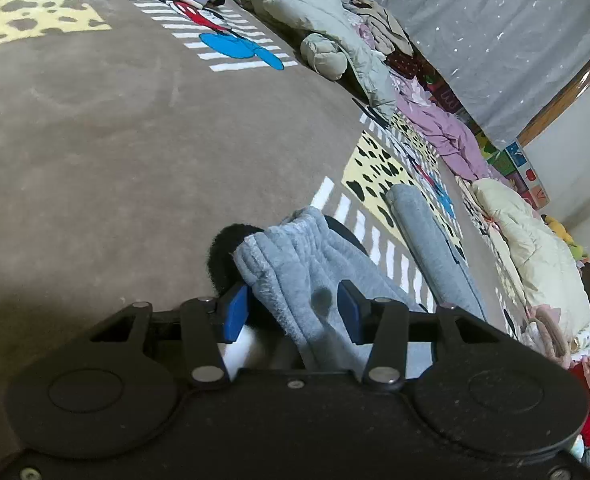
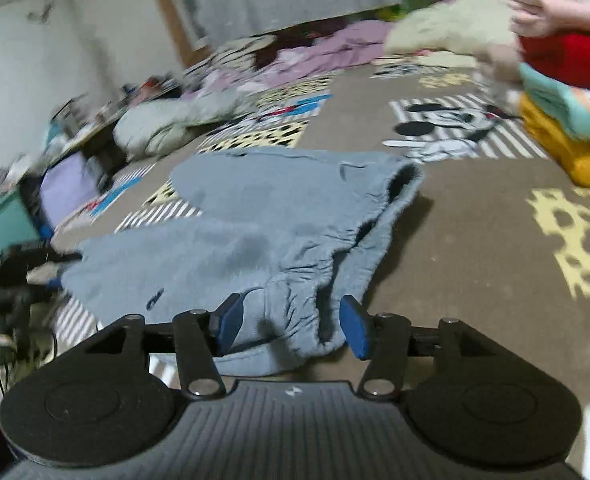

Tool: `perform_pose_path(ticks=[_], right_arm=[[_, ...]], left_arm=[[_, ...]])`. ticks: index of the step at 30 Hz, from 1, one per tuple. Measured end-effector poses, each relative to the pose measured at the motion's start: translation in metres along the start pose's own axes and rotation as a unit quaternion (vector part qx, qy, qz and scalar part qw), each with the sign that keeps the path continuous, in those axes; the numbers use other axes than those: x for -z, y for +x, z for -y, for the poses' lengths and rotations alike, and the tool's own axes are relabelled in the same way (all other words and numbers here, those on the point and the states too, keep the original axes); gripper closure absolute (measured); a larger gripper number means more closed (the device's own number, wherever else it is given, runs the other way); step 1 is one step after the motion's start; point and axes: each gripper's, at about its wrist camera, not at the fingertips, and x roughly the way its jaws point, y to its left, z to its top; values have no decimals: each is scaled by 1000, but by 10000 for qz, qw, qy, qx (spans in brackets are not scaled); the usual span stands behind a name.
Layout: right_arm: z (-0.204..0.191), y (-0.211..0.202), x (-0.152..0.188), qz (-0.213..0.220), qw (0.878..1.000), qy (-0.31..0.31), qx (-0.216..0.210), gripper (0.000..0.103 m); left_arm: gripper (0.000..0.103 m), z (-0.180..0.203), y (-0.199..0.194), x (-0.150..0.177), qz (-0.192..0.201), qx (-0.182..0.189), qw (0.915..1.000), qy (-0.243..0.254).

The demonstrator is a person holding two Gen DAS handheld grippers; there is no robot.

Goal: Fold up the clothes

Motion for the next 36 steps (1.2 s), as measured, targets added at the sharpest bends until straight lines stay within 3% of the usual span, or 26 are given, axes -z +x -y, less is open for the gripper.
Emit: perform_pose_path(ticks=[3, 4, 5, 6, 7, 8, 10, 12, 14, 15, 19, 21, 24, 27, 30, 32, 34, 36], right_arm=[[2, 12, -7, -148, 9993, -73, -338, 50], [2, 18, -9, -244, 9986, -28, -472, 53], [5, 27, -8, -473, 9975, 57, -514, 56], [7, 30, -4, -515, 9968, 179, -589, 69], [8, 33, -1, -557, 9958, 302, -663, 73], [10, 36, 3, -598, 9946, 423, -737, 88], [10, 21, 2, -447, 9941, 504, -851, 88], [15, -2, -5, -241, 9929, 617, -983, 88], [18, -23, -16, -173, 9930, 458, -1076, 88], [19, -24, -17, -266, 9940, 311, -1018, 88], [23, 6, 4, -1470, 9860, -153, -775, 88], [26, 8, 6, -1427, 9868, 57, -768, 88], [18, 4, 5, -1430, 9880, -118, -581, 85], [8, -9, 2, -1365, 9898, -333, -257, 77], [1, -29, -3, -1157, 9913, -580, 216, 71], [-6, -48, -6, -769, 9932, -709, 511, 71], [-21, -46, -8, -498, 9944, -849, 372, 71], [-35, -45, -11, -228, 9946, -988, 232, 71]], left_arm=[[60, 1, 2, 0, 15, -14, 10000, 19], [66, 2, 3, 0, 30, -40, 10000, 51], [82, 3, 4, 0, 22, -57, 9999, 111], [89, 3, 6, 0, -33, -27, 9998, 189], [94, 4, 7, 0, -40, 11, 9997, 242], [96, 6, 1, -1, 76, 134, 9995, 292], [96, 11, -12, -4, 324, 390, 9979, 393], [96, 14, -25, -4, 560, 619, 9952, 513], [96, 10, -19, -1, 258, 410, 9971, 591], [96, 5, -9, 2, -76, 217, 9982, 561], [95, 3, -9, 8, -240, 62, 9976, 641], [95, 1, -9, 9, -271, 37, 9979, 584], [84, -4, -9, 6, -329, 11, 9983, 480], [61, -3, -23, -1, 28, -253, 9980, 584], [57, 12, -32, 2, 464, -495, 9936, 903], [57, 31, -33, 11, 831, -865, 9819, 1463], [58, 46, -35, 20, 1277, -1290, 9646, 1914], [58, 48, -40, 19, 1577, -1391, 9584, 1930]])
